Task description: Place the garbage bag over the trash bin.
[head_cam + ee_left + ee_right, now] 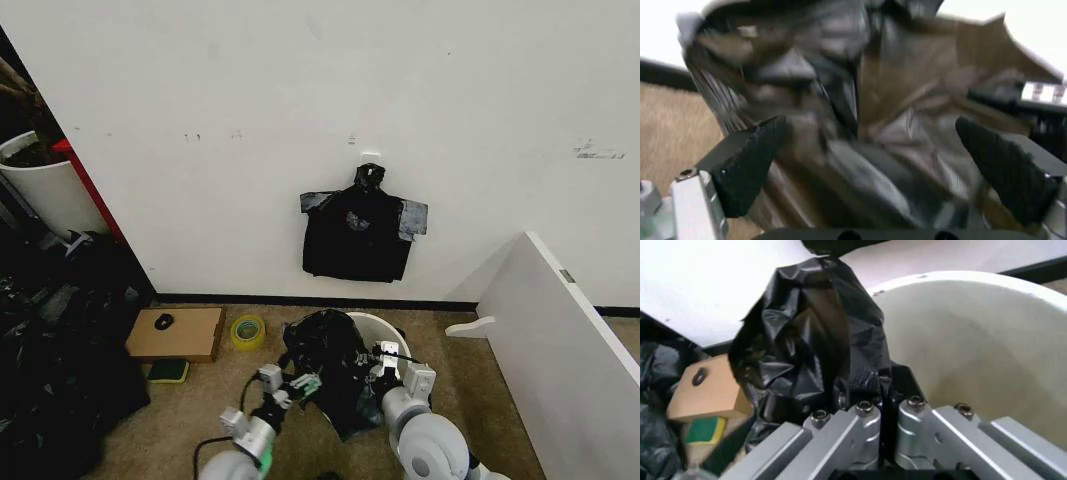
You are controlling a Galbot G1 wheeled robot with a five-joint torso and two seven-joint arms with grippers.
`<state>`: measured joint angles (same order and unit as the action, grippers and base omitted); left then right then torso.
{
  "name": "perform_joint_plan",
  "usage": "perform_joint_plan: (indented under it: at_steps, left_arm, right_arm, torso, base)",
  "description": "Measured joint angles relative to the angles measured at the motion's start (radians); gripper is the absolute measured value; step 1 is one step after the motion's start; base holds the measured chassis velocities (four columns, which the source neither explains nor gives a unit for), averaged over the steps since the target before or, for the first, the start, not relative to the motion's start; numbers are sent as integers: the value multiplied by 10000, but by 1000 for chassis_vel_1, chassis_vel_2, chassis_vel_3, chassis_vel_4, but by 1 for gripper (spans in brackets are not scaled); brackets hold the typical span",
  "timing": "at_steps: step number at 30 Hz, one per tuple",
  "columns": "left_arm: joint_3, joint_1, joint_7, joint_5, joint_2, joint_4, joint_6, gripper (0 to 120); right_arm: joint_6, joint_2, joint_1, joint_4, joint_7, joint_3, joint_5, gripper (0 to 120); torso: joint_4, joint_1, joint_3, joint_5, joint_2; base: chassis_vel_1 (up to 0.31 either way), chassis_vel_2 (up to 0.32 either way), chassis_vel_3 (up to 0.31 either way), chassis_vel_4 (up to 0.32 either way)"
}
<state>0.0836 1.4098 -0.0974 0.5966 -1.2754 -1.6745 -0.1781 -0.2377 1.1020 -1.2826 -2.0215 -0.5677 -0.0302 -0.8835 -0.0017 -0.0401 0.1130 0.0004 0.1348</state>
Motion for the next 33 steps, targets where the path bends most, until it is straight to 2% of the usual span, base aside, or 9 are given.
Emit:
perform_joint_plan:
  at_steps: [4, 5, 10, 15, 19, 25, 28, 30, 33]
  left_arm:
    - [-762, 62, 2079, -367, 113, -845, 1226, 100]
    - [-762, 62, 2079, -367, 113, -845, 1226, 100]
    - [-1022, 99, 3792, -177, 19, -1535, 2033, 100]
    - [-1066, 72, 4795, -64, -134, -1723, 2386, 100]
    - [-1072, -145, 5188, -87, -347, -1456, 2577, 99]
    - [-1166, -438, 5163, -210, -433, -1093, 2945, 95]
    - [-1190, -518, 5086, -246, -416, -1006, 3128, 94]
    - [-1158, -567, 4898, -250, -382, -930, 3276, 88]
    - [-1002, -701, 4554, -167, -251, -860, 3603, 73]
  right_arm:
    - [1, 7, -12, 63, -5, 118, -116, 0]
    - [1, 7, -12, 63, -5, 118, -116, 0]
    - [-21, 16, 58, 127, 33, 183, -149, 0]
    - [-66, -6, 43, 125, 111, 132, -129, 0]
    - [-117, -25, 29, 113, 150, 93, -105, 0]
    - [-178, -47, 14, 78, 165, 79, -80, 0]
    - [-183, -70, 14, 77, 174, 83, -74, 0]
    - [-186, -87, 25, 77, 189, 80, -70, 0]
    - [-195, -96, 35, 67, 211, 54, -67, 0]
  torso:
    - [-1, 0, 0, 1, 0]
    - [-1, 0, 0, 1, 0]
    - [-1, 0, 0, 3, 0]
    - [-1, 0, 0, 7, 0]
    - [-1, 0, 0, 9, 0]
    - [-2, 0, 0, 10, 0]
    - [-1, 0, 0, -7, 0]
    - [1, 0, -1, -18, 0]
    - [2, 1, -1, -7, 0]
  base:
    - [0, 0, 0, 0]
    - [0, 0, 0, 0]
    - [0, 0, 0, 0]
    - [0, 0, 0, 0]
    - [0, 0, 0, 0]
    - [0, 0, 0, 0]
    - [0, 0, 0, 0]
    - [0, 0, 0, 0]
    - [0, 0, 0, 0]
